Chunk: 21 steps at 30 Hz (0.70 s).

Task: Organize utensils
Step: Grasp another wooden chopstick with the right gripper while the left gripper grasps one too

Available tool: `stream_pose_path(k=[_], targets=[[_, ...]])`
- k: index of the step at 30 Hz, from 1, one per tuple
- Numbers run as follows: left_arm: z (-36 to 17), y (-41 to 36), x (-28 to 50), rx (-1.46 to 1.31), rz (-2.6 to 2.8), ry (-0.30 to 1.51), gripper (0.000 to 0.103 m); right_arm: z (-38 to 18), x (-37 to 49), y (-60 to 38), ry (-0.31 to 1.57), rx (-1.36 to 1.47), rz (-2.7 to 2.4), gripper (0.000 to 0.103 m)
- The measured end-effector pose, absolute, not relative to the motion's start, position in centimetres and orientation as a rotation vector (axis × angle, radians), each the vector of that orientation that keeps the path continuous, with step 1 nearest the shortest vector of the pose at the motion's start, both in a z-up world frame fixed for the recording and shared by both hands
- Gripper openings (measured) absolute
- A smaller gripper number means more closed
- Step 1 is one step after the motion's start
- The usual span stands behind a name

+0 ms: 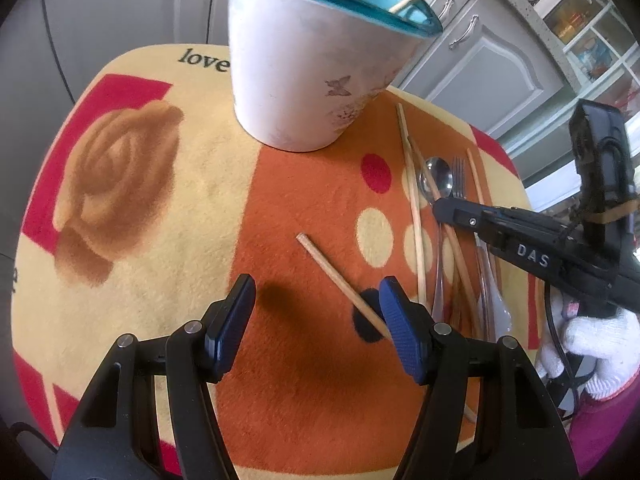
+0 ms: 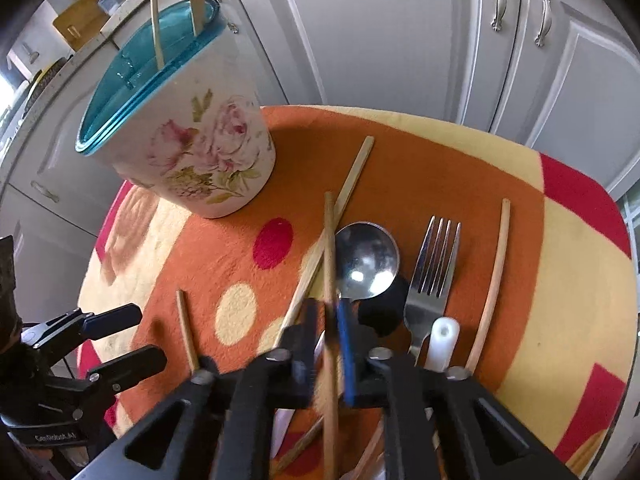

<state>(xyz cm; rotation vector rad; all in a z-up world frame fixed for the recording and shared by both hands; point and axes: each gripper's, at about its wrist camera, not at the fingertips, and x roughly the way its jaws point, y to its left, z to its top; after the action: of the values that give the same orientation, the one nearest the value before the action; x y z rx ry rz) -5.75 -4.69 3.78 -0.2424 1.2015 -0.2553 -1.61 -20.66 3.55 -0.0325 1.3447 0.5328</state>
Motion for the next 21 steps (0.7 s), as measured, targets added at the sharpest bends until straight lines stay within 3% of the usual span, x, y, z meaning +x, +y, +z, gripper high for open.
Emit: stream_pose_path(k=[4,6,10,12,13,16,18,21], targets=[[3.2,-5.4,-5.3,-0.254,-0.245,1.219,0.059,3.8,-2.0,-20.9,1.331,-0.031,0.559,0.006],[3.2,-6.0,-5.1,-0.237,-0.245,1.222,0.046,4.0,-2.2,-21.5,1.329,-0.012,0.565,0.006],[3.1,-6.9,-4.7,-0.224,-0.243,1.228,0.038,4.6,-2.0,-23.0,1.315,0.031,0.577,0.006],[3.0,-7.5,-4.4,-0.215,-0.262,1.240,0.017,5.1,-2.0,-23.5,1.306,0.050,0.580,0.006],[2.9,-7.8,-4.3,-0.209,-0.272,1.245,0.013,5.5,-2.1,-23.9,1.298,0.063,0.584,0.006],[2.9,-8.4,-3.8,-0.179,-0.304,1.217,0.012,6.8,-2.4,-25.2,1.271,0.098,0.589,0.006],[3.1,-8.3,-3.7,-0.188,-0.319,1.208,0.001,7.9,-2.4,-25.9,1.252,0.117,0.590,0.006],[4.1,-7.8,-3.5,-0.199,-0.339,1.193,0.001,9.3,-3.3,-26.4,1.226,0.133,0.603,0.006]])
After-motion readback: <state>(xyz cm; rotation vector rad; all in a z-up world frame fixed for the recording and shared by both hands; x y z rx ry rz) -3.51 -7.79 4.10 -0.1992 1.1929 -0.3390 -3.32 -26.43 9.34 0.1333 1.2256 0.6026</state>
